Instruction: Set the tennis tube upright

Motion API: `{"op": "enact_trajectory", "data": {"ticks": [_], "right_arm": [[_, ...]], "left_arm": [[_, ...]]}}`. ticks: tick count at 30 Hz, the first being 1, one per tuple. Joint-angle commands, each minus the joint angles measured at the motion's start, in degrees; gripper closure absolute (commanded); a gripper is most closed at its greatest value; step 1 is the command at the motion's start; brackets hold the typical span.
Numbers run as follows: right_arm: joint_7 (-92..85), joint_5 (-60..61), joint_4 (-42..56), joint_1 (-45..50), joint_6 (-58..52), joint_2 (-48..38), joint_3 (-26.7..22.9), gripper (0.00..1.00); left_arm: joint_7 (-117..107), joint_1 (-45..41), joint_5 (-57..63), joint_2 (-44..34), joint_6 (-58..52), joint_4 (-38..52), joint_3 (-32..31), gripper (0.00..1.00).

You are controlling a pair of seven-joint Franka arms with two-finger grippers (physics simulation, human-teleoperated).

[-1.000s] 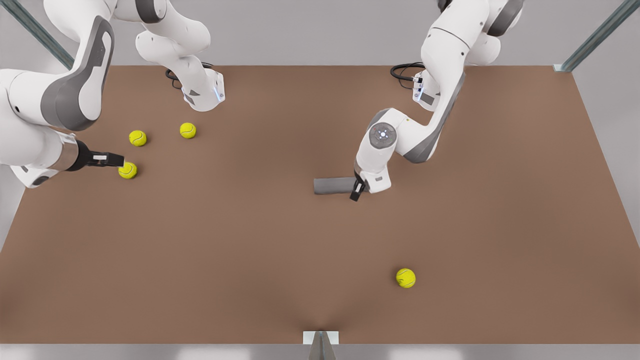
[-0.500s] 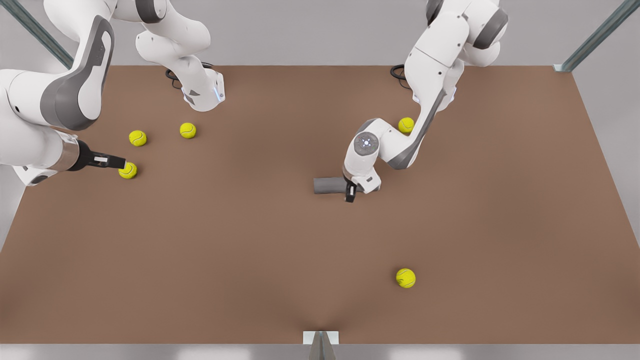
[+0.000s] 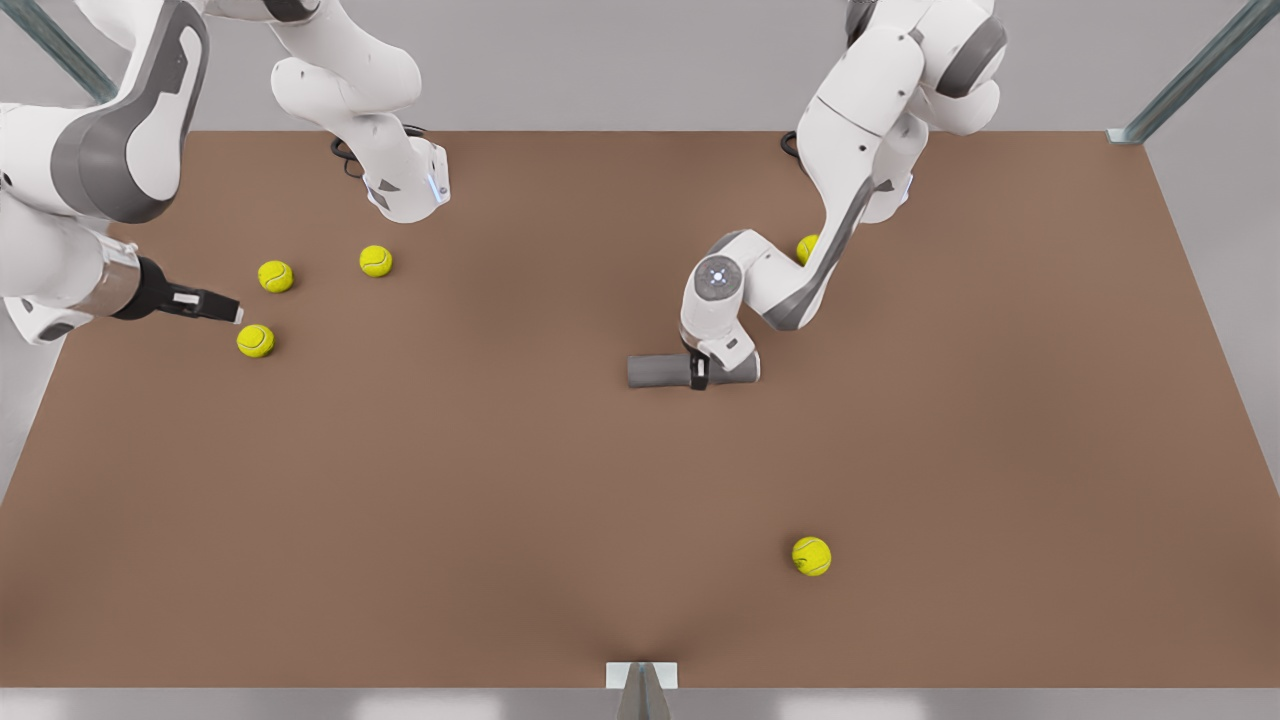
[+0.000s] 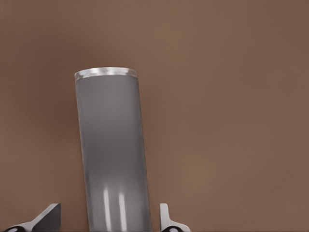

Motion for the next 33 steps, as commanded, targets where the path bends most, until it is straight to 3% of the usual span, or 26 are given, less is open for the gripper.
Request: {"op": "enact_trajectory", "data": {"ticks": [1, 9, 13, 15, 21, 26, 29, 33], "right_arm": [[1.7, -0.24, 0.39, -0.06, 0.97, 1.15, 0.08, 0.0], [1.44, -0.76, 1.09, -0.23, 1.06, 0.63, 0.34, 0.0], [1.53, -1.29, 1.09, -1.73, 2.12, 0.54, 3.59, 0.0], [1.44, -1.2, 2.06, -2.26, 2.12, 1.77, 3.59, 0.0], [1.53, -1.12, 1.97, -1.55, 2.12, 3.18, 3.59, 0.0], [1.44, -1.12, 1.97, -1.55, 2.12, 3.35, 3.59, 0.0], [1.44, -1.12, 1.97, -1.55, 2.2, 3.44, 3.59, 0.0], [1.44, -1.12, 2.06, -1.55, 2.2, 3.44, 3.59, 0.0]], "left_arm": [[-6.91, -0.01, -0.11, 0.74, 1.93, 0.35, 0.0, 0.0], [-6.91, -0.01, -0.03, 4.43, 6.06, 0.61, 0.08, 0.0], [-6.91, -0.01, -0.11, 5.31, 6.32, 0.7, 0.17, 0.0], [-6.91, -0.01, -0.11, 5.75, 6.76, 0.7, 0.17, 0.15], [-6.91, -0.01, -0.11, 6.19, 7.11, 1.05, 0.17, 0.22], [-6.65, 0.08, -0.11, 5.75, 6.76, 1.14, 0.52, 0.22], [-4.81, 0.26, -0.03, 3.64, 0.61, 4.83, 3.25, 0.24], [13.38, 0.08, 3.31, 2.15, -24.52, 16.78, 15.55, 0.22]]}}
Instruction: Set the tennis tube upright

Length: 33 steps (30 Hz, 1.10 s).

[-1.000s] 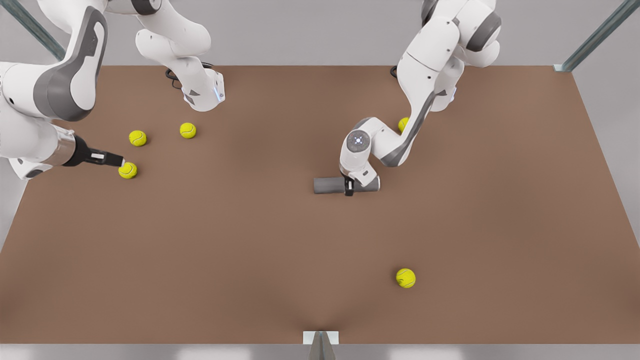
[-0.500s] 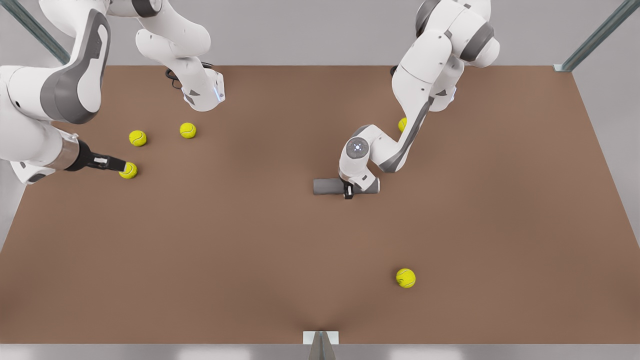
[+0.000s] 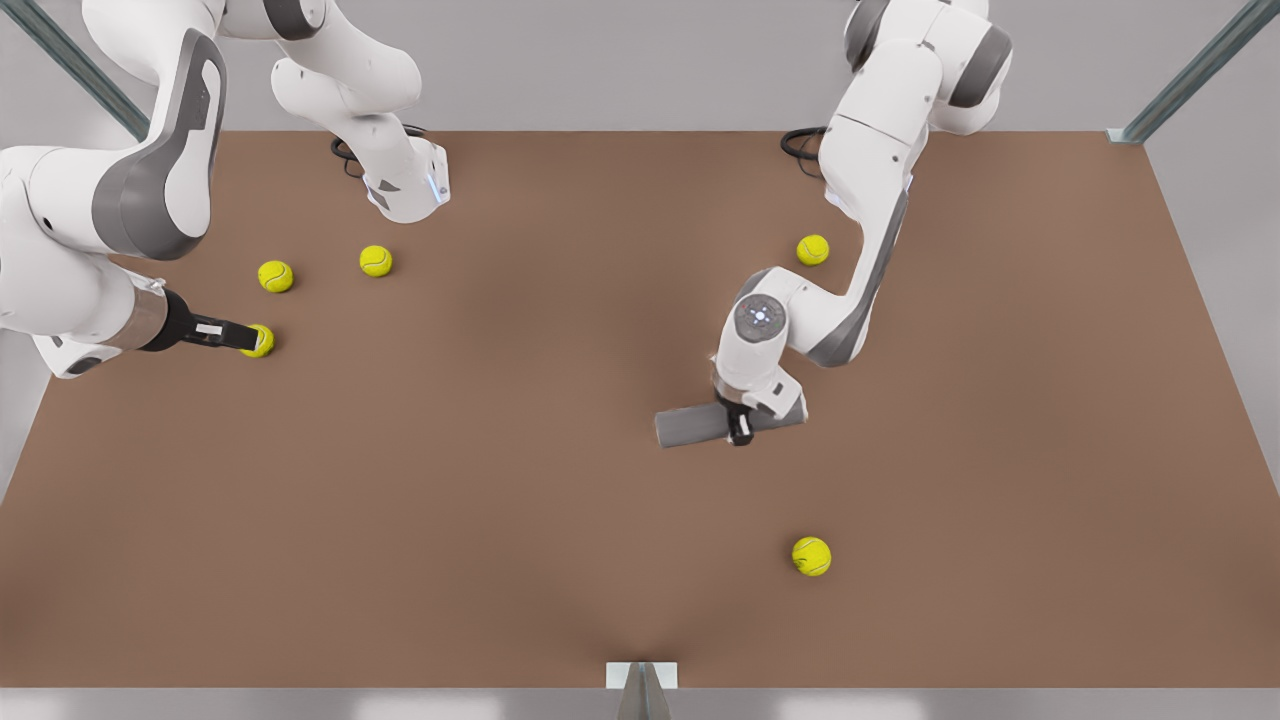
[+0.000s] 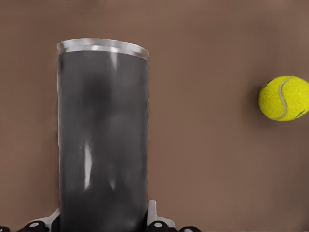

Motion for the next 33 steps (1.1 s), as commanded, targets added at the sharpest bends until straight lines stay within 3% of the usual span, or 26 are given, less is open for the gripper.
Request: {"op": "enact_trajectory", "data": {"ticks": [1, 5, 9, 15, 22, 33], "right_arm": [[0.21, 0.04, 0.03, -0.08, -0.03, -0.06, -0.03, 0.0], [0.21, 0.04, 0.03, -0.08, -0.03, -0.06, -0.03, 0.0], [0.21, 0.12, 0.03, -0.17, 0.06, -0.06, -0.03, 0.0], [-0.58, 0.12, 0.03, -0.26, 0.06, 0.02, -0.03, 0.0], [-0.58, 0.04, 0.03, -0.17, 0.06, 0.46, -0.03, 0.0], [-0.58, -1.55, 0.03, 0.09, 1.55, 1.08, -0.03, 0.0]], "left_arm": [[17.2, -0.01, 7.55, -0.27, -22.08, 3.57, 4.37, 0.22], [20.71, -0.1, 33.48, 0.08, -40.09, 6.3, 5.16, 0.22], [23.88, -3.18, 48.42, 2.54, -54.07, 6.56, 4.72, 0.22], [18.53, -3.09, 52.91, 3.16, -54.96, 6.3, 5.08, 0.23], [7.63, -2.39, 55.55, 10.63, -49.61, 8.67, 7.1, 0.23], [-10.57, -2.48, 53.79, 13.0, -46.08, 7.0, 7.27, 0.22]]}}
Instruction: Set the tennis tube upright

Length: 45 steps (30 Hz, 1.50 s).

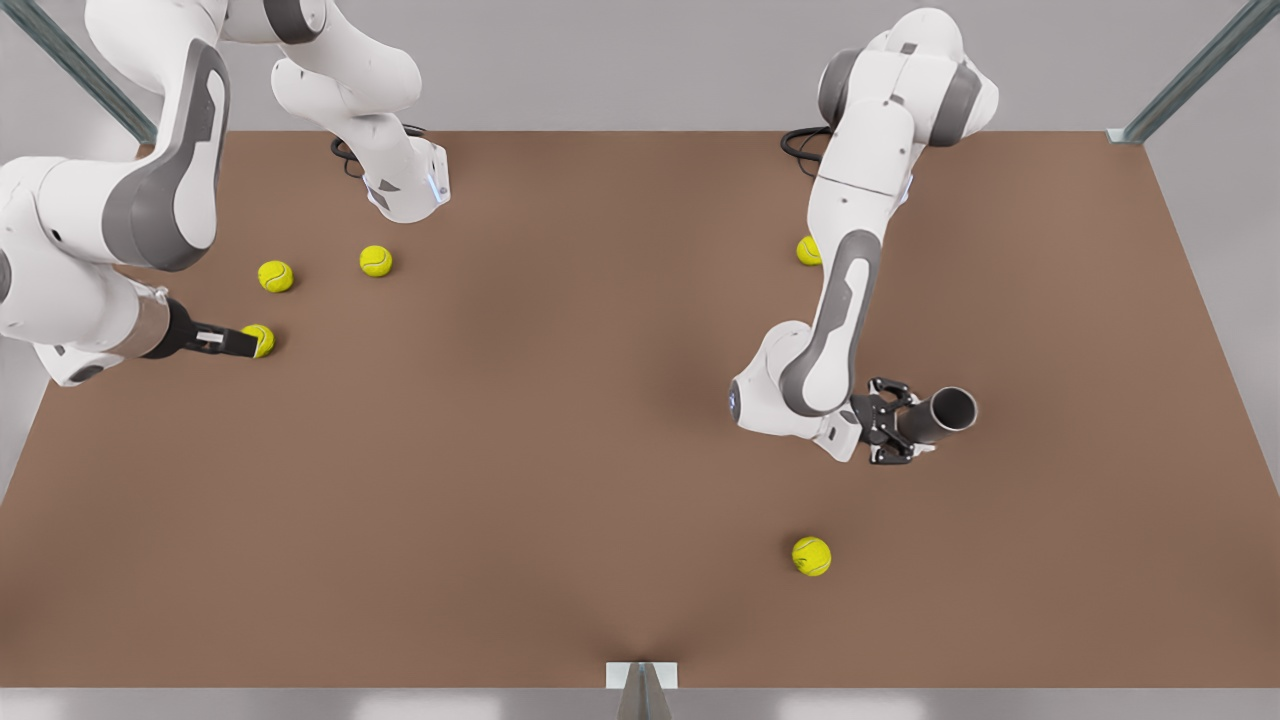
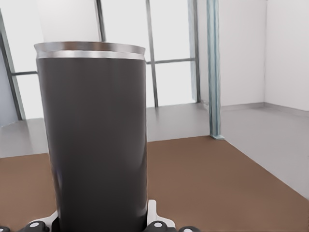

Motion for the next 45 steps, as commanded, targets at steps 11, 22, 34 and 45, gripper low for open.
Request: {"op": "enact_trajectory", "data": {"ticks": [11, 22, 34, 45], "right_arm": [[-0.18, -0.07, -0.05, 0.01, 0.32, 0.32, -0.03, 0.0], [-0.18, -0.07, -0.14, -0.08, 0.41, 0.49, -0.03, 0.0], [-0.18, -0.15, -0.05, -0.08, 1.2, 0.49, -0.03, 0.0], [-0.18, -0.15, 0.04, -0.17, 1.29, 0.58, -0.03, 0.0]], "left_arm": [[-14.64, -0.64, -0.03, 3.55, 0.39, 0.35, -0.14, 0.0], [-14.2, -1.6, -1.87, 3.73, -3.47, 0.62, -1.99, 0.0], [58.21, 6.12, -43.97, -5.5, 3.11, 29.45, -16.93, 0.0], [133.54, 34.52, -56.54, -26.77, -5.05, 26.11, -24.75, 0.0]]}}
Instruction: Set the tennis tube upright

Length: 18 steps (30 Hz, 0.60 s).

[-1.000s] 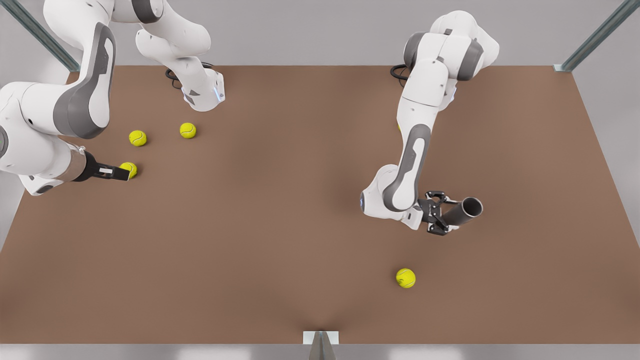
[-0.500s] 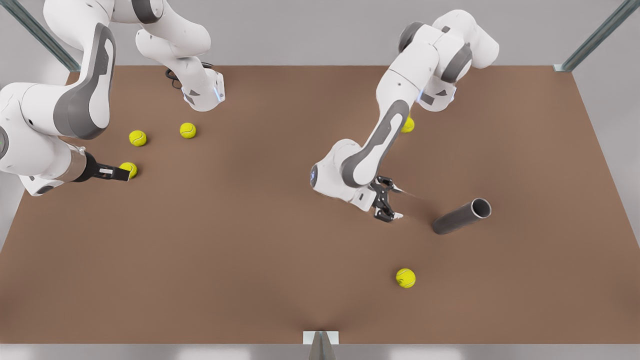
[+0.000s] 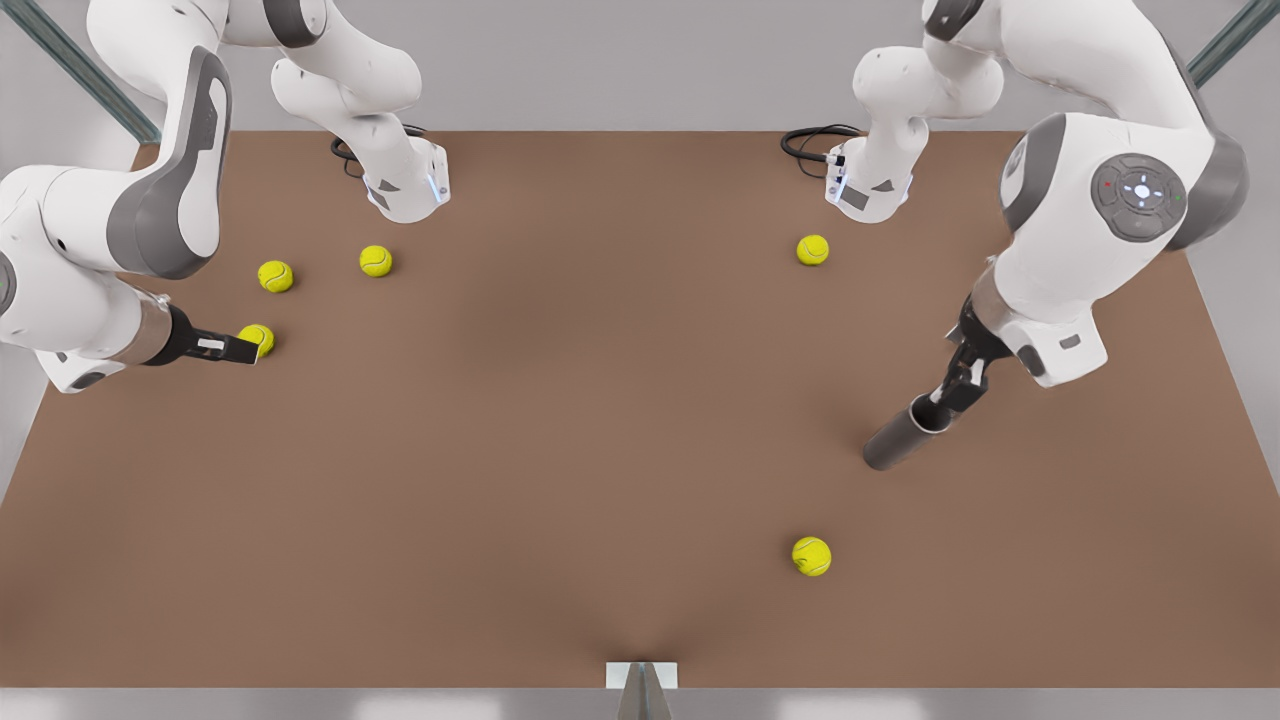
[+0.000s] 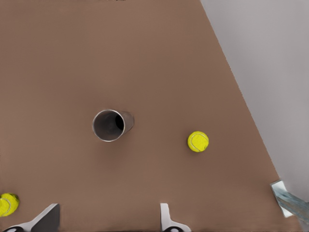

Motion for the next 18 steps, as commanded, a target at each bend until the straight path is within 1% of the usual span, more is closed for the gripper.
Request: {"op": "enact_trajectory", "data": {"ticks": [1, 3, 5, 7, 8, 9, 18], "right_arm": [[-0.01, -0.07, 0.04, -0.04, 0.1, -0.05, -0.03, 0.0], [-0.01, -0.07, 0.04, -0.04, 0.1, -0.05, -0.03, 0.0], [-0.01, -0.07, 0.04, 0.05, 0.1, -0.14, -0.03, 0.0], [-0.01, -0.07, 0.04, 0.05, 0.1, -0.05, -0.03, 0.0], [-0.01, -0.07, 0.04, 0.05, 0.1, -0.05, -0.03, 0.0], [-0.01, -0.07, 0.04, 0.05, 0.1, -0.14, -0.03, 0.0], [-0.01, -0.07, 0.04, 0.14, 0.1, -0.05, -0.03, 0.0]], "left_arm": [[81.09, 0.97, -1.62, -1.46, -2.53, 0.14, -1.36, 0.0], [89.7, 0.97, 0.66, -1.46, -3.32, 0.93, -1.36, 0.0], [90.76, 0.97, 2.43, -0.85, -2.44, 0.32, -2.06, 0.0], [87.35, 0.97, 2.87, -0.67, -0.24, 0.23, -2.06, 0.0], [78.03, 0.97, 2.69, -0.58, 1.08, 0.23, -2.06, 0.0], [76.53, 0.97, 2.78, -0.67, 1.17, 0.23, -2.06, 0.0], [74.33, 0.88, 2.69, -0.67, 0.64, 0.14, -2.06, 0.0]]}}
